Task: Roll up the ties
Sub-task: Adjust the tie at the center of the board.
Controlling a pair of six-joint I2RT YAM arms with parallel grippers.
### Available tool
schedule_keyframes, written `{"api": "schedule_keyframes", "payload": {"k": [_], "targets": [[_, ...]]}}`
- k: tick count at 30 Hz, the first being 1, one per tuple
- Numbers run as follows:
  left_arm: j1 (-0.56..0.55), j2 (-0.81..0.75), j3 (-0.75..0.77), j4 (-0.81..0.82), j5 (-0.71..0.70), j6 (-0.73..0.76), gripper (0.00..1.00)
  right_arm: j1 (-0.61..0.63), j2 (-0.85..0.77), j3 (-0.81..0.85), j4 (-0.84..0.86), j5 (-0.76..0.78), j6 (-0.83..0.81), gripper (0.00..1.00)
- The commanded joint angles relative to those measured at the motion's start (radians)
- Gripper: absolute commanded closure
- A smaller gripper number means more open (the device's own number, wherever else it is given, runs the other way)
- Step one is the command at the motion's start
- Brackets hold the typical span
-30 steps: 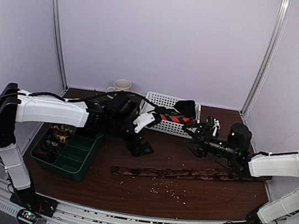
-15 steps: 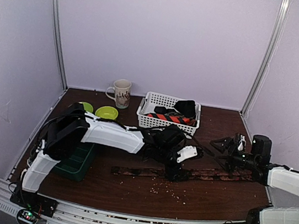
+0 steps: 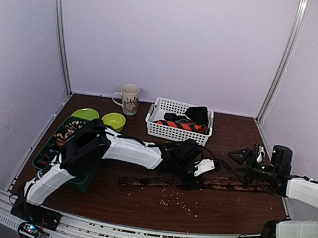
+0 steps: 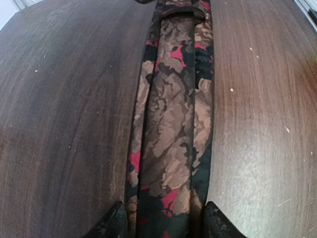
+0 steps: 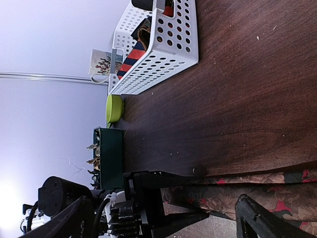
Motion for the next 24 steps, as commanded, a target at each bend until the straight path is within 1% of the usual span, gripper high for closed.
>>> {"api": "schedule_keyframes", "payload": {"k": [1, 4, 6, 9, 10, 11, 12, 14, 16, 18, 20, 21, 22, 24], "targets": [[-0.007, 0.027, -0.025, 0.053, -0.031, 0.028, 0.55, -0.016, 0.007, -0.005, -0.034, -0.024, -0.047, 0.0], [-0.01, 0.013, -0.046, 0.063, -0.008, 0.053, 0.64, -0.017, 0.024, 0.001, -0.059, -0.015, -0.072, 0.01], [-0.017, 0.0, -0.071, 0.081, -0.011, 0.076, 0.68, -0.017, 0.045, 0.003, -0.07, -0.004, -0.089, 0.0], [-0.03, -0.003, -0.077, 0.068, -0.018, 0.125, 0.74, -0.017, 0.081, 0.02, -0.106, 0.011, -0.133, 0.0], [-0.033, -0.003, -0.077, 0.063, -0.027, 0.133, 0.74, -0.017, 0.092, 0.031, -0.132, 0.022, -0.149, 0.0], [-0.035, -0.001, -0.075, 0.058, -0.039, 0.133, 0.71, -0.017, 0.098, 0.042, -0.148, 0.029, -0.161, 0.01], [-0.035, -0.001, -0.072, 0.054, -0.052, 0.125, 0.63, -0.017, 0.101, 0.047, -0.156, 0.033, -0.167, 0.0], [-0.035, -0.007, -0.07, 0.045, -0.065, 0.107, 0.46, -0.017, 0.101, 0.052, -0.161, 0.032, -0.167, 0.01], [-0.034, -0.025, -0.07, 0.035, -0.08, 0.081, 0.31, -0.017, 0.091, 0.06, -0.165, 0.03, -0.167, 0.01], [-0.032, -0.068, -0.093, 0.046, -0.07, 0.064, 0.24, -0.016, 0.071, 0.07, -0.161, 0.02, -0.161, 0.0], [-0.029, -0.138, -0.147, 0.084, -0.049, 0.04, 0.15, -0.013, 0.059, 0.074, -0.121, 0.005, -0.135, 0.0], [-0.025, -0.195, -0.183, 0.112, -0.034, 0.026, 0.07, -0.01, 0.055, 0.07, -0.087, -0.009, -0.112, 0.01], [-0.02, -0.237, -0.225, 0.138, -0.017, 0.009, 0.03, -0.004, 0.054, 0.063, -0.045, -0.021, -0.083, 0.0], [-0.003, -0.324, -0.305, 0.184, 0.018, -0.025, 0.02, 0.021, 0.059, 0.043, 0.066, -0.032, -0.009, 0.01]]}}
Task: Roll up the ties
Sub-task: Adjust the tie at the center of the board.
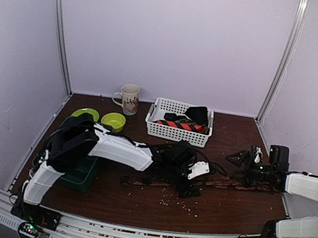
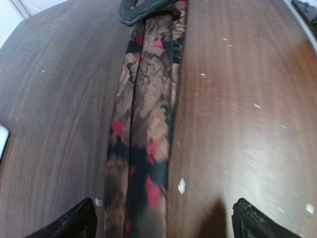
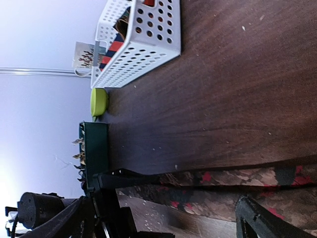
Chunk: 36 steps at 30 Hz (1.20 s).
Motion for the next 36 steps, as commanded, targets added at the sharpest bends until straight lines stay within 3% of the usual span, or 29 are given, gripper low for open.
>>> {"api": "schedule_keyframes", "payload": {"k": [1, 6, 14, 24, 31, 36], "targets": [[0.033, -0.235, -0.146, 0.114, 0.078, -0.085, 0.02, 0.049, -0.006, -0.006, 0.217, -0.032, 0.134, 0.0], [0.115, -0.411, -0.35, 0.21, 0.131, -0.192, 0.02, 0.18, 0.09, 0.014, 0.345, 0.012, 0.202, 0.0], [0.184, -0.569, -0.535, 0.249, 0.126, -0.249, 0.02, 0.315, 0.349, 0.038, 0.688, 0.009, 0.363, 0.01], [0.217, -0.631, -0.613, 0.148, 0.163, -0.199, 0.02, 0.304, 0.723, 0.012, 1.03, 0.005, 0.474, 0.02], [0.217, -0.686, -0.741, 0.042, 0.131, -0.083, 0.05, 0.306, 0.739, -0.071, 1.1, 0.002, 0.494, 0.04], [0.217, -0.644, -0.748, 0.027, 0.124, -0.073, 0.08, 0.308, 0.608, -0.056, 1.05, -0.005, 0.486, 0.06]]}}
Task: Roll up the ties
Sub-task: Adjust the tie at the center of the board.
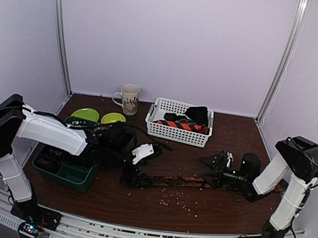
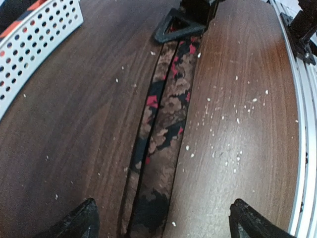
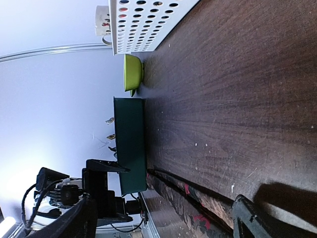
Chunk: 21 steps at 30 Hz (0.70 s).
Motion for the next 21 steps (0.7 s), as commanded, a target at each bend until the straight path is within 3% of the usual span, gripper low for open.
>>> {"api": "schedule_keyframes", "payload": {"k": [1, 4, 10, 17, 21], "targets": [[0.002, 0.049, 0.027, -0.013, 0.008, 0.046, 0.09, 0.003, -0.122, 0.014, -0.119, 0.004, -0.024, 0.05], [-0.014, 0.159, 0.132, -0.052, -0.006, 0.089, 0.11, 0.002, -0.242, 0.082, -0.329, 0.006, -0.118, 0.05], [-0.037, 0.313, 0.308, -0.069, 0.014, 0.128, 0.12, -0.012, -0.404, 0.31, -0.983, 0.109, -0.499, 0.05], [-0.041, 0.468, 0.49, -0.118, 0.155, 0.116, 0.14, -0.072, -0.367, 0.391, -1.132, 0.13, -0.582, 0.06], [-0.07, 0.529, 0.552, -0.145, 0.156, 0.129, 0.15, -0.09, -0.345, 0.443, -1.3, 0.199, -0.72, 0.07]]}}
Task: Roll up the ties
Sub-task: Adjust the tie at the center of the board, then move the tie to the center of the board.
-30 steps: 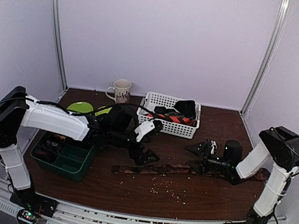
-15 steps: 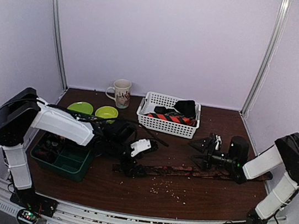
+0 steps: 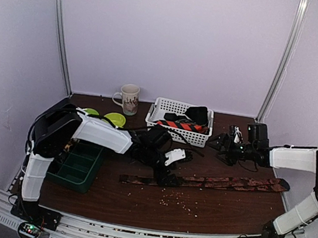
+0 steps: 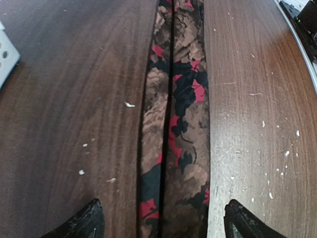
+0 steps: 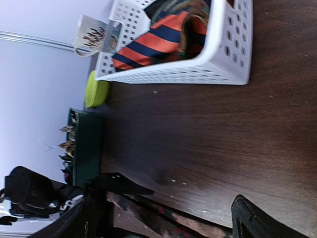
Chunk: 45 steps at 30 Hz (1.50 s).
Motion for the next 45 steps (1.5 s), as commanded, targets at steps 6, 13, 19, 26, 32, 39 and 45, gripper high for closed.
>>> {"api": "schedule_keyframes", "payload": {"k": [6, 13, 19, 26, 32, 39, 45], "targets": [[-0.063, 0.118, 0.111, -0.082, -0.025, 0.04, 0.2, -0.018, 0.06, 0.116, -0.421, 0.191, -0.34, 0.13], [-0.064, 0.108, 0.095, -0.098, 0.014, 0.047, 0.57, -0.018, 0.102, 0.062, -0.408, 0.181, -0.342, 0.27], [-0.064, 0.098, 0.08, -0.101, -0.007, 0.039, 0.63, -0.018, 0.064, 0.016, -0.394, 0.178, -0.332, 0.27], [-0.056, -0.074, -0.072, -0.007, -0.061, 0.0, 0.27, 0.008, -0.044, 0.004, -0.328, 0.113, -0.278, 0.26], [0.016, -0.402, -0.391, 0.104, -0.083, -0.068, 0.02, 0.075, -0.11, 0.006, -0.249, 0.044, -0.193, 0.18], [0.032, -0.592, -0.558, -0.119, -0.23, -0.038, 0.02, 0.222, -0.083, 0.02, -0.102, 0.005, -0.1, 0.03], [0.058, -0.645, -0.628, -0.164, -0.223, -0.06, 0.08, 0.367, 0.042, 0.045, 0.106, -0.022, 0.035, 0.14]]}}
